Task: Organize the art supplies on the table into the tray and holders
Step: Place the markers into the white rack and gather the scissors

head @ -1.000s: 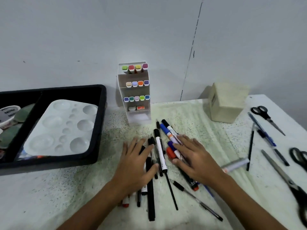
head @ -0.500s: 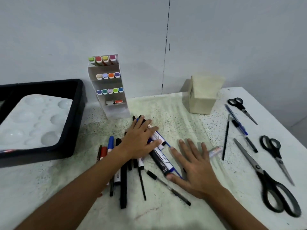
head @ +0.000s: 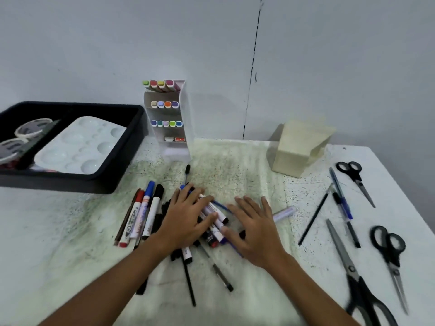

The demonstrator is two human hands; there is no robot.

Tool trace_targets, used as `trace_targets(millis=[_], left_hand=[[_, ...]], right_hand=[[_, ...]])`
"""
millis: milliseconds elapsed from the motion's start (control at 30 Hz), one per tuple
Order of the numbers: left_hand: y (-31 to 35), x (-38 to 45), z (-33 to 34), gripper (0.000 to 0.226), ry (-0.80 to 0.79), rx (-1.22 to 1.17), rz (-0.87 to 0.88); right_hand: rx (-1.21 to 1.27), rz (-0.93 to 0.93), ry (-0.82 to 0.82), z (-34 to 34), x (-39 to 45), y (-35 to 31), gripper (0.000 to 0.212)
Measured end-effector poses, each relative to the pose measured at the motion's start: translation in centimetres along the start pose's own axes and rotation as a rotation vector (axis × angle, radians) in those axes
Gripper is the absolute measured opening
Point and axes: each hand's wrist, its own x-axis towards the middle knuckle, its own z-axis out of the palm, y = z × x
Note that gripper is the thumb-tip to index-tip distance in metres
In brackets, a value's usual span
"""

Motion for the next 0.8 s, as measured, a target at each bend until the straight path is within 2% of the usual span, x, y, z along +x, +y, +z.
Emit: trace_targets(millis=[267,367,467,567,667,800], left_hand=[[-0.4,-0.1,-0.7,0.055,0.065,0.038,0.041],[0.0,1.5,-0.9,0.06,0.041,0.027,0.062],[1.4,4.4,-1.2,0.066,0.021,0.012,0.098],[4.2,8.3,-1.8,0.073,0.021,-0.056,0.125],[7.8,12.5,-2.0,0.08,0.005,-0.163,0.129],[13.1,17.7,-1.0,0.074,0.105,-0.273,0.173]], right_hand=[[0.208,0.021,0.094,-0.3,0.4,0.1,0.049],[0.406,0.121,0.034,-1.5,1.1,0.2,0.055],[0.52,0.18,0.051,-3.4,2.4,1.0,0.044],[0.653,0.263,0.162,-6.0,3.8,2.9,0.039],[0.688,0.38,0.351,-8.8,5.0,5.6,0.033],[0.74,0.556,0.592,-11.7,5.1,9.6,0.029]])
